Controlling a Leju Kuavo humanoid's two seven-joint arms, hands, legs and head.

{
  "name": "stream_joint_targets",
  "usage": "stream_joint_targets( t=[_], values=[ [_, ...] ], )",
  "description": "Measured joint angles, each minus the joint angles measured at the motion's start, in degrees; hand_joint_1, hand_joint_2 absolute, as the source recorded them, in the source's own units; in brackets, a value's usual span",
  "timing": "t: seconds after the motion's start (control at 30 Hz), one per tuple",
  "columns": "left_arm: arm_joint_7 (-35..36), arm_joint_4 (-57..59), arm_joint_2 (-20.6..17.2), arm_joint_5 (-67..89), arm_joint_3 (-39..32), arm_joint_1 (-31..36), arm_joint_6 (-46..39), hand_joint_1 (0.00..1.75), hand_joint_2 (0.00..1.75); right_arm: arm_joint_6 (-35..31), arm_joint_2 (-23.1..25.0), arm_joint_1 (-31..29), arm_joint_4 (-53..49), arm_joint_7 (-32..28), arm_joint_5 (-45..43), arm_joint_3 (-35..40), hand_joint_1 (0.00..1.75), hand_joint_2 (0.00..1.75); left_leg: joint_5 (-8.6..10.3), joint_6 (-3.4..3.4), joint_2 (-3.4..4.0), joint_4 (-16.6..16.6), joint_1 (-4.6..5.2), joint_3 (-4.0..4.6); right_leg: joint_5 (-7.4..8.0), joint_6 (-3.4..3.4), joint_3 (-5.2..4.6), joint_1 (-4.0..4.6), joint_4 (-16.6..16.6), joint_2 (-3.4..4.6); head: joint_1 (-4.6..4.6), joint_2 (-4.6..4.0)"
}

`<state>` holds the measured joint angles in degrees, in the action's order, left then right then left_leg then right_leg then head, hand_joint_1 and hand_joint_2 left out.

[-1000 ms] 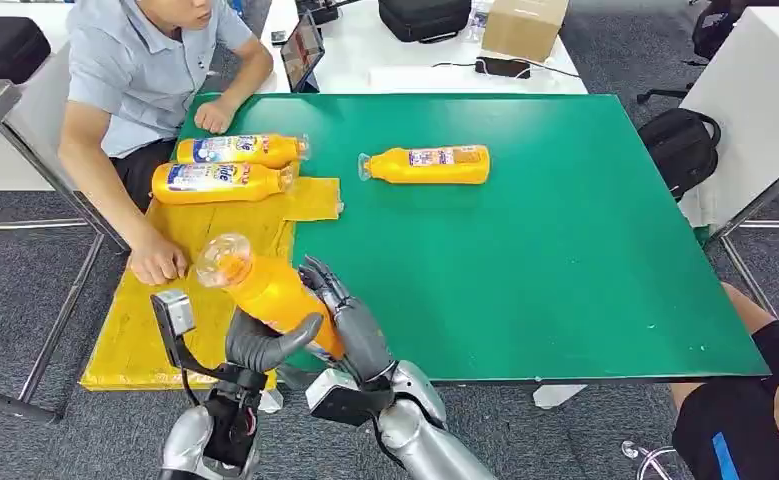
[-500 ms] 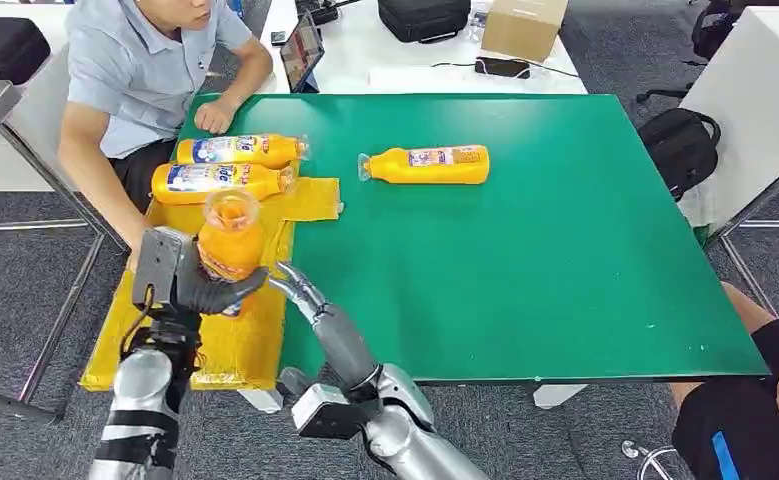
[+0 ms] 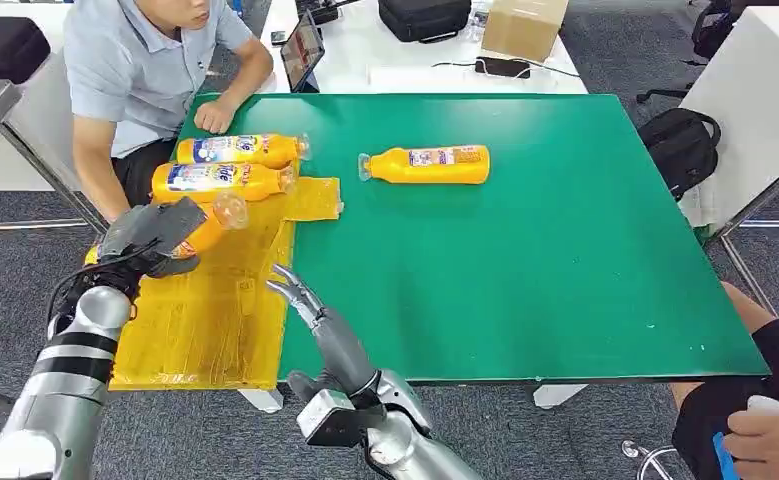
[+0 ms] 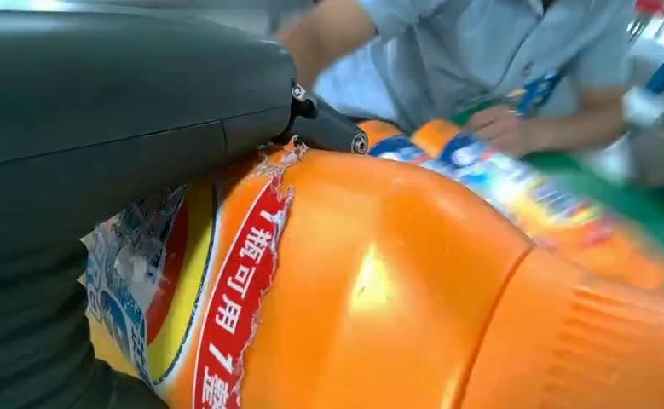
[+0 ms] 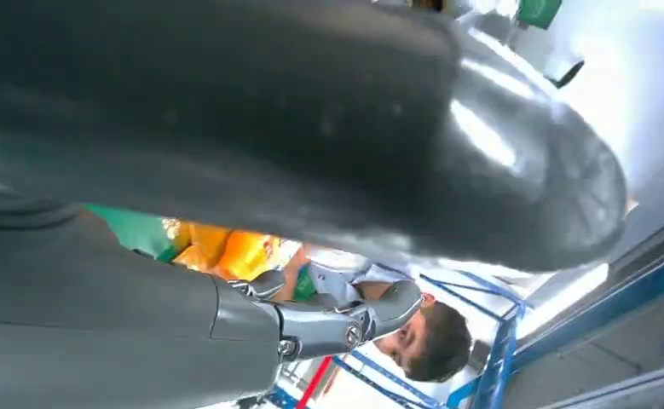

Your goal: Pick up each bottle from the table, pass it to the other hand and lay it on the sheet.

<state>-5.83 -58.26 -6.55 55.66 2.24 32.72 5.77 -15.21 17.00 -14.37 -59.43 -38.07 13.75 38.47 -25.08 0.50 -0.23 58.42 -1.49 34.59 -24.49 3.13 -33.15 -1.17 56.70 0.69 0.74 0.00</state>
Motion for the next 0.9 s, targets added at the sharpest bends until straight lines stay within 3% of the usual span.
stream_joint_targets(
  t=[0.33, 0.8, 0.83, 0.87, 0.9],
  values=[
    [-4.0, 17.1, -2.3, 5.5, 8.9, 6.9, 3.2, 1.75, 1.75, 1.8, -0.1, -0.1, 0.0, 0.0, -1.0, 1.4, 0.00, 0.00, 0.02, 0.01, 0.00, 0.0, 0.00, 0.00, 0.03, 0.00, 0.01, 0.01, 0.0, 0.01, 0.00, 0.00],
    [-8.2, 22.8, -2.3, 3.6, 13.8, 7.3, 4.6, 1.75, 1.75, 2.8, -0.2, -0.5, 0.0, 0.0, -2.3, 2.9, 0.00, 0.00, 0.05, 0.03, -0.02, 0.0, 0.02, -0.06, 0.02, -0.01, 0.10, -0.01, 0.0, -0.01, 0.00, 0.00],
    [-8.2, 22.8, -2.3, 3.6, 13.9, 7.3, 4.6, 0.52, 1.75, 2.8, -0.2, -0.5, 0.0, 0.0, -2.3, 3.0, 0.00, 0.00, 0.08, 0.05, -0.02, 0.0, 0.02, -0.07, 0.03, 0.00, 0.11, -0.01, 0.0, -0.01, 0.00, 0.00],
    [-8.2, 22.8, -2.3, 3.6, 14.1, 7.3, 4.6, 0.03, 1.75, 2.8, -0.2, -0.5, 0.0, 0.0, -2.3, 3.0, 0.00, 0.00, 0.08, 0.05, -0.02, 0.0, 0.02, -0.07, 0.03, 0.00, 0.13, -0.01, 0.0, -0.01, 0.00, 0.00],
    [-8.2, 22.9, -2.3, 3.6, 14.3, 7.3, 4.6, 0.00, 1.75, 2.8, -0.2, -0.5, 0.0, 0.0, -2.3, 3.1, 0.00, 0.00, 0.08, 0.05, -0.02, 0.0, 0.02, -0.08, 0.03, 0.00, 0.14, -0.01, 0.0, -0.01, 0.02, 0.00]
  ],
)
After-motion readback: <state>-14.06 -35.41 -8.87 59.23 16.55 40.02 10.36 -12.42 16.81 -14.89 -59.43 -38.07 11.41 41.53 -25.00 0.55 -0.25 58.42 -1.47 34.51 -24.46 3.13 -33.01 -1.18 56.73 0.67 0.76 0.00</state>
